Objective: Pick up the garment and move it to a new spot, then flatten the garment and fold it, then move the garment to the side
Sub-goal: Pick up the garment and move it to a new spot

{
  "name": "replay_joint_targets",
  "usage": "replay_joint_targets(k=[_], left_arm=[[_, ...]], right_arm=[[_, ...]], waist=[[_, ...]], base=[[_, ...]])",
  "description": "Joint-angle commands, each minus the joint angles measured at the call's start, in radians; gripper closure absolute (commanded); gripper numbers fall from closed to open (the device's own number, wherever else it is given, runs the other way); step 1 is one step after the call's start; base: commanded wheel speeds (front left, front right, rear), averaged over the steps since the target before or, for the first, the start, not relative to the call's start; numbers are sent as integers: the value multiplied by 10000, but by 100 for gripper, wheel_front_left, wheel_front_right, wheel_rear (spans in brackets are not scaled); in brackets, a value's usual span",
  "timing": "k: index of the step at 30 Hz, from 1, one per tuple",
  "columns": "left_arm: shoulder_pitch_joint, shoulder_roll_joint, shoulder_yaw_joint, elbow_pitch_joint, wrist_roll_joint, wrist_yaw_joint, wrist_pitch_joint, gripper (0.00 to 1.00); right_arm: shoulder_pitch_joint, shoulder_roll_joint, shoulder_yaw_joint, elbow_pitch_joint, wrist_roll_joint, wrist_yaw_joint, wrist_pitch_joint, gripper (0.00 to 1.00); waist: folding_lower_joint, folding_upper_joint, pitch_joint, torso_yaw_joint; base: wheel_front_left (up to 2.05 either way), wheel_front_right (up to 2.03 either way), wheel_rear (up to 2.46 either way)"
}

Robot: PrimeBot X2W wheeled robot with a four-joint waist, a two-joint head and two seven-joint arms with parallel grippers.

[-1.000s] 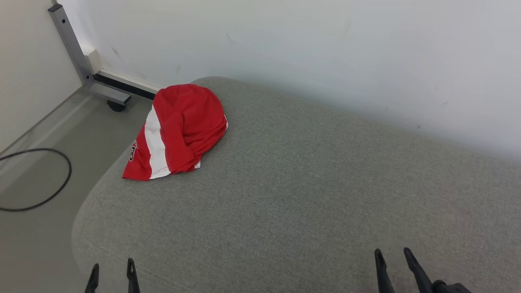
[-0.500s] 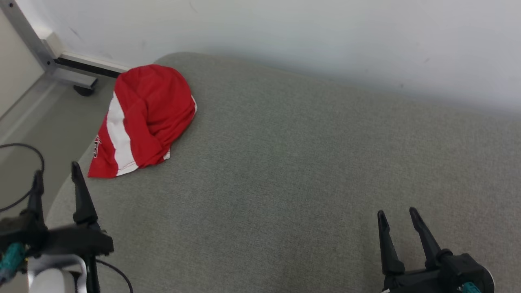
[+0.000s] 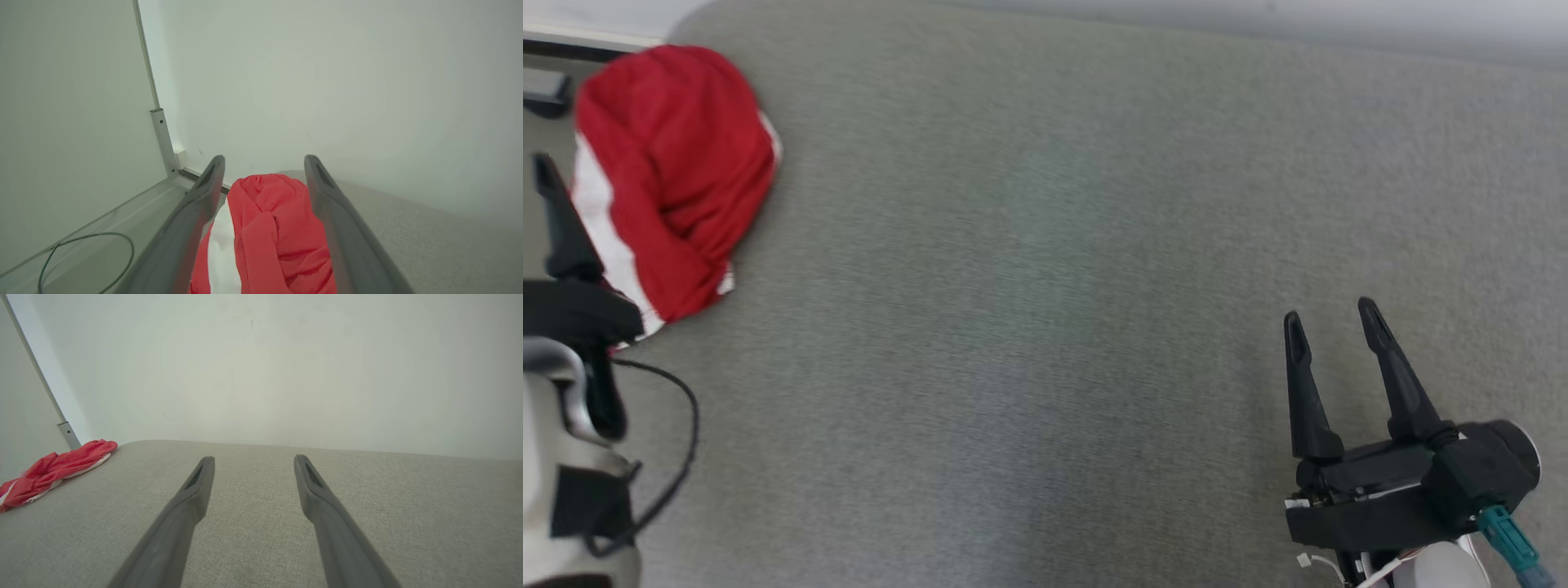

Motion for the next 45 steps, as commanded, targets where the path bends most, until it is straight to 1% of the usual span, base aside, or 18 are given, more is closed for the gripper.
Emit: replay_joint_targets(k=[1,7,9,12,14,16,18,20,23,26,29,30,32,34,35,36,42,45], left_arm=[[-302,157,50,283,-28,-56,-29,0],[-1564,1146,147,2156,-389,-146,-8,0],[-1929,1329,144,2786,-552,-179,147,0],[-2372,1841,32,3530,-482,-201,397,0],[-2575,2073,-296,3957,-244,-214,619,0],[-2833,2164,-374,4393,-336,-230,886,0],[-3012,2315,-527,4976,-316,-234,1593,0],[-3256,2474,-558,5306,-332,-200,1960,0],[-3515,2537,-623,5665,-376,-191,2255,0],[-3709,2619,-378,6206,-718,32,3480,0],[-3634,2504,-205,6470,-1005,221,4733,0],[-3634,2504,-205,6470,-1005,221,4733,0],[-3517,2430,-119,6537,-1165,404,5106,0],[-3414,2318,-137,6571,-1200,385,5324,0],[-3381,2293,-115,6572,-1233,389,5257,45],[-3360,2276,-162,6563,-1176,407,5179,100],[-3569,2386,-103,6187,-1329,373,4099,100],[-4044,2457,194,5861,-1751,152,3298,100]], right_arm=[[-141,-38,38,-121,-62,-27,2,0],[-294,-88,130,-603,-220,-27,2,0],[-341,-128,112,-742,-296,-27,1,0],[-380,-170,40,-983,-342,-27,2,0],[-385,-192,46,-1143,-367,-27,2,0],[-375,-242,12,-1262,-396,-27,2,0],[-338,-248,-13,-1361,-422,-27,1,0],[-313,-269,-35,-1452,-442,-27,2,0],[-263,-324,-119,-1551,-457,-27,1,0],[-224,-319,-141,-1622,-507,-27,1,0],[-238,-303,-134,-1654,-541,-27,2,0],[-238,-303,-134,-1654,-541,-27,2,0],[-231,-285,-151,-1678,-564,-27,2,0],[-196,-268,-152,-1655,-600,-27,1,0],[-190,-270,-157,-1637,-604,-27,1,0],[-176,-269,-152,-1616,-606,-27,1,0],[-236,-227,-60,-1448,-570,-27,1,0],[-283,-136,-18,-1283,-430,-27,2,0]], waist=[[-4,-2,903,-921],[-4,-2,1414,-1433],[-4,-2,1573,-1581],[-4,-2,1809,-1753],[-4,-2,1953,-1846],[-4,-2,2083,-1904],[-4,-2,2174,-1938],[-4,-2,2254,-1969],[-4,-2,2335,-1974],[-4,-2,2342,-1981],[-4,-2,2297,-1995],[-4,-2,2297,-1995],[-4,-2,2249,-1970],[-4,-2,2185,-1928],[-4,-2,2157,-1910],[-4,-2,2115,-1885],[-4,-2,1715,-1799],[-4,-2,1266,-1812]], base=[[0,0,0],[0,0,0],[0,0,0],[0,0,0],[0,0,0],[0,0,0],[0,0,0],[0,0,0],[0,0,0],[0,0,0],[0,0,0],[0,0,0],[0,0,0],[0,0,0],[0,0,0],[0,0,0],[0,0,0],[0,0,0]])
